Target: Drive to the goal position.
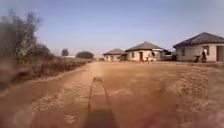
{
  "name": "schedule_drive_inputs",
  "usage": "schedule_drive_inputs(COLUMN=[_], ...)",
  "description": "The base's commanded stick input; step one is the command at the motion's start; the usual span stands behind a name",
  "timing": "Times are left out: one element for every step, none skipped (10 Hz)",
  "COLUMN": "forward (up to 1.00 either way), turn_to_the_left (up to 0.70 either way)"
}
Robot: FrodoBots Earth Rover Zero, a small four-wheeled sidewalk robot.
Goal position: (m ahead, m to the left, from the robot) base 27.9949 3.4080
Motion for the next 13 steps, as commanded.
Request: schedule_drive_inputs(forward=[0.70, 0.70, 0.70, 0.70, 0.70, 0.70, 0.70, 0.70, 0.70, 0.70, 0.70, 0.70, 0.70], turn_to_the_left=[0.00, 0.00, 0.00, 0.00, 0.00, 0.00, 0.00, 0.00, 0.00, 0.00, 0.00, 0.00, 0.00])
